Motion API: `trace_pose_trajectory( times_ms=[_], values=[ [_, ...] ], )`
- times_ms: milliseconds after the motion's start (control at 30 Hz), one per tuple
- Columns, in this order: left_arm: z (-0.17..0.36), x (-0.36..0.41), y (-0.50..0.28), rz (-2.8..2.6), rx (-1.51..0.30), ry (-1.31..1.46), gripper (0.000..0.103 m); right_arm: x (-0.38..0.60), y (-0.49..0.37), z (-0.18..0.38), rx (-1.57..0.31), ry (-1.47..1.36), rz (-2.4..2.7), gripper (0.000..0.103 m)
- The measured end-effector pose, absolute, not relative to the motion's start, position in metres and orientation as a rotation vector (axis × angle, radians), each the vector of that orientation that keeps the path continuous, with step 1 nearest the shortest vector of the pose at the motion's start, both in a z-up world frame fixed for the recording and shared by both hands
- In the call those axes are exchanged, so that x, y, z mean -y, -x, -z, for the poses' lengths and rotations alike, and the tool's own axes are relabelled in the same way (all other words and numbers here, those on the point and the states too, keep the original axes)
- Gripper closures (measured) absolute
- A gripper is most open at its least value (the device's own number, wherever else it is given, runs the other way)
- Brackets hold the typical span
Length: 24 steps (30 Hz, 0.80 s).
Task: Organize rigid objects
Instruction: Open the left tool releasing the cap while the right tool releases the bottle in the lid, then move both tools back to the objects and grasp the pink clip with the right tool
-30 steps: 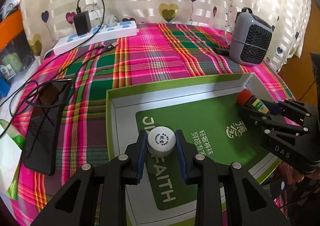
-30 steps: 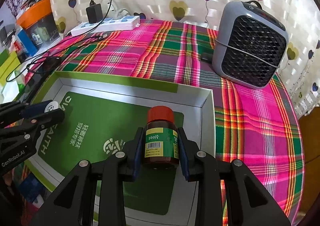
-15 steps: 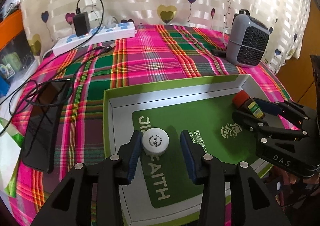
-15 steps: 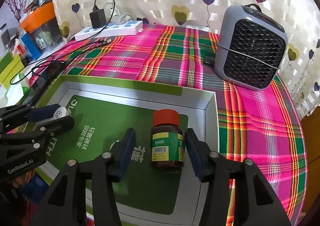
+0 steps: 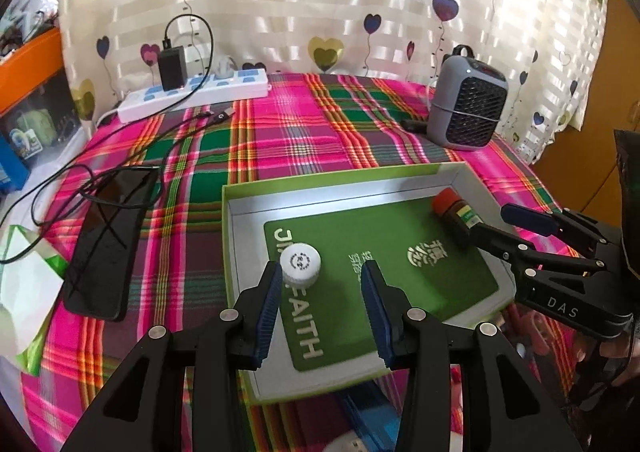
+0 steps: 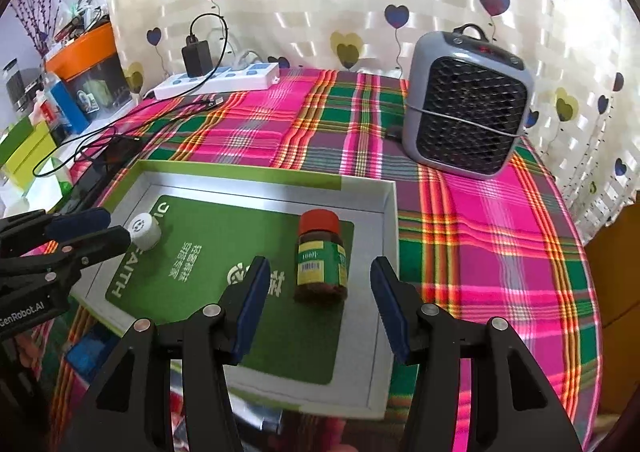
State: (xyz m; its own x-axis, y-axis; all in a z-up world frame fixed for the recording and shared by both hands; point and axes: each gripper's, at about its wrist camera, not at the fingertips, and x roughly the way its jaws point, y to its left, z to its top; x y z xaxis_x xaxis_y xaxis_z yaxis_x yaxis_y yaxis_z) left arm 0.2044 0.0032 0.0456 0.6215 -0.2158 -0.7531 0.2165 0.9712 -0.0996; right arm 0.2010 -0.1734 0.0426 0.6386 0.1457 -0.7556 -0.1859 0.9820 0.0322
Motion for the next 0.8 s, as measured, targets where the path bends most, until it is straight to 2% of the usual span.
trace_pose_trajectory(
  times_ms=[800],
  values=[
    [-0.063,-0.014,-0.097,0.311,-0.805,0.024,0.063,0.194,-0.117,-0.057,-0.8,0.014,-0.178,0.05]
  ],
)
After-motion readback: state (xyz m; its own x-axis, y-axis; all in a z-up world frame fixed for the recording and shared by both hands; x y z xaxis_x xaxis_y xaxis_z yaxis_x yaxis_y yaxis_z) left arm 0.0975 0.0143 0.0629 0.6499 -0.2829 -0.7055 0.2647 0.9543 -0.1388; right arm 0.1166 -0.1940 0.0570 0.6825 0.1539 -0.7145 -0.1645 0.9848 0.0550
